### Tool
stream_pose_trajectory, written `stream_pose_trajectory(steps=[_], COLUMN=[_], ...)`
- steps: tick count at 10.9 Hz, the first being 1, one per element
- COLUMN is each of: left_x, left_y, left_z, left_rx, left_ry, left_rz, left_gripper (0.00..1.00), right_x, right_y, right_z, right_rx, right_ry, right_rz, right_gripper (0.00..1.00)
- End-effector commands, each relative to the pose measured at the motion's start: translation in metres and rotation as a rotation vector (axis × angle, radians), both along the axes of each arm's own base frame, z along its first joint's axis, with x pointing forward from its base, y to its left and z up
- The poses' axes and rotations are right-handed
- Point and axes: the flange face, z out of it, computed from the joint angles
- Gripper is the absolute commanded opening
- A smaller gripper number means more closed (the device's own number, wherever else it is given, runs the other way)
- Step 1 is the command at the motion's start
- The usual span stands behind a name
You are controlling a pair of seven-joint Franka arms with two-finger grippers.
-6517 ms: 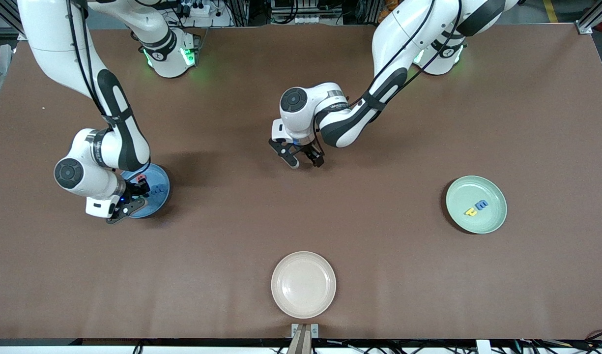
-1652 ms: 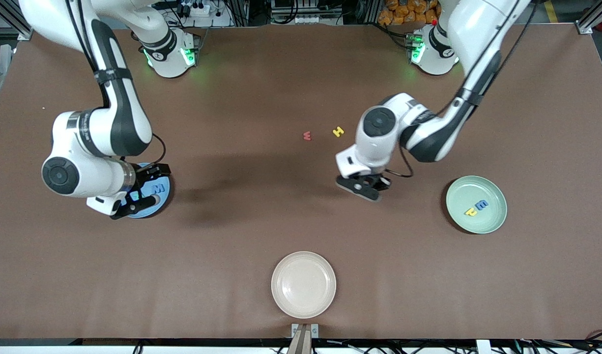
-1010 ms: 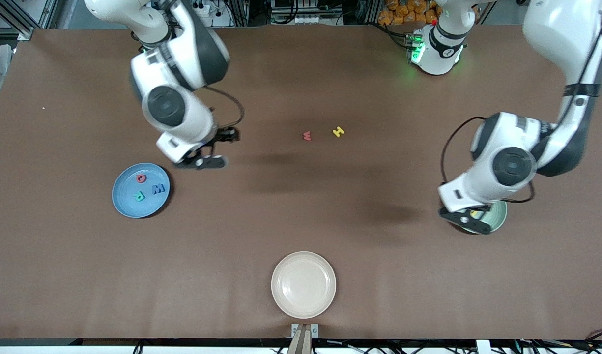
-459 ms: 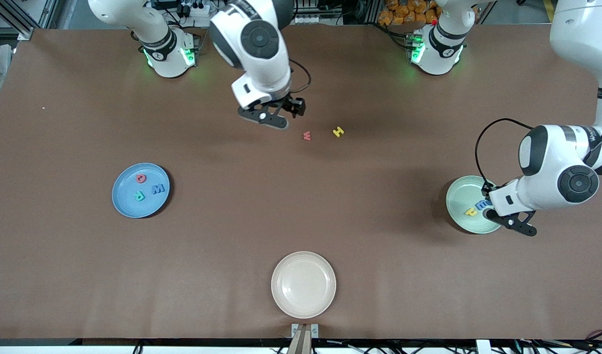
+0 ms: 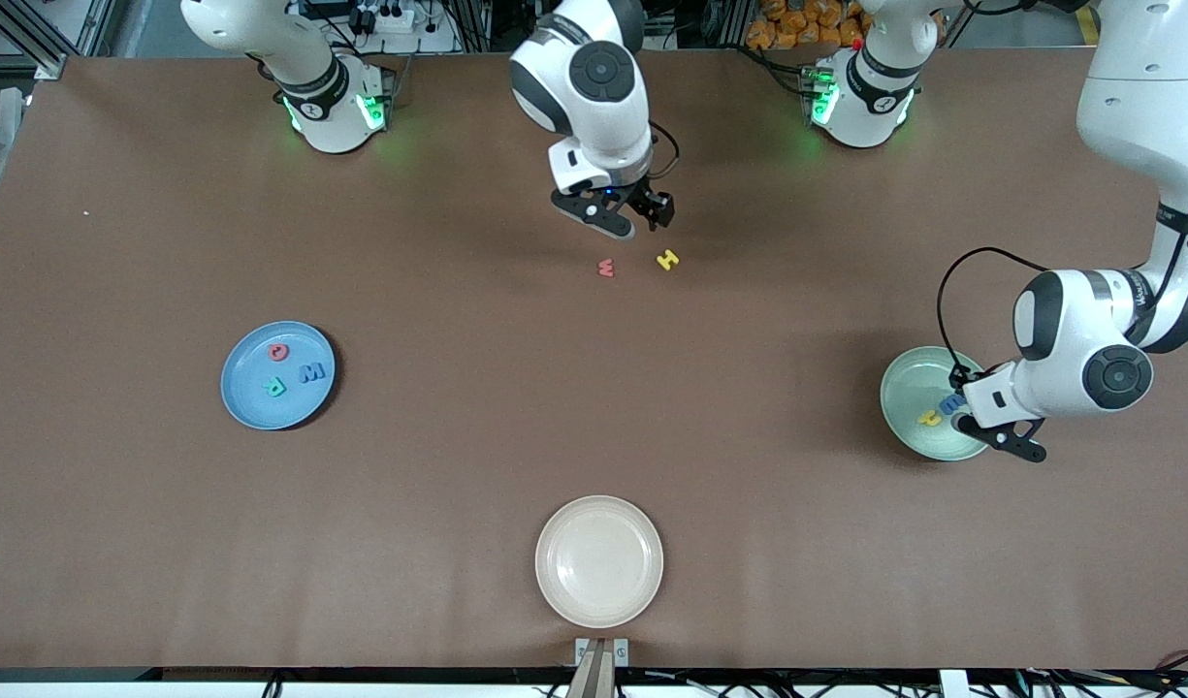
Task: Sort uppercase to blue plate, lowercase to green plate
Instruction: 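Carry the blue 6 to the green plate while the right gripper reaches the H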
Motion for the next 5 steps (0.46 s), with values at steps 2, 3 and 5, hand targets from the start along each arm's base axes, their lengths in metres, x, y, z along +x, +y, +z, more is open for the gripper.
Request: stream_pose_trajectory(steps=[2, 3, 5], left_x=[0.001, 0.003, 0.01], left_y=[0.001, 0.002, 0.002], left_z=[0.003, 0.005, 0.03], left_rx=[-0.017, -0.017, -0.009], left_ry=[-0.02, -0.025, -0.061], left_rz=[-0.008, -0.007, -0.011], left_gripper=[1.0, 1.0, 1.0], right_x=[0.013, 0.016, 0.013], right_y=[0.008, 0.008, 0.015], right_z=[-0.07, -0.084, -0.105], right_rx=[-0.001, 0.002, 0.015], right_ry=[-0.045, -0.063, -0.082], right_rz=[-0.069, -0.083, -0.124], right_gripper=[0.89, 0.89, 0.86])
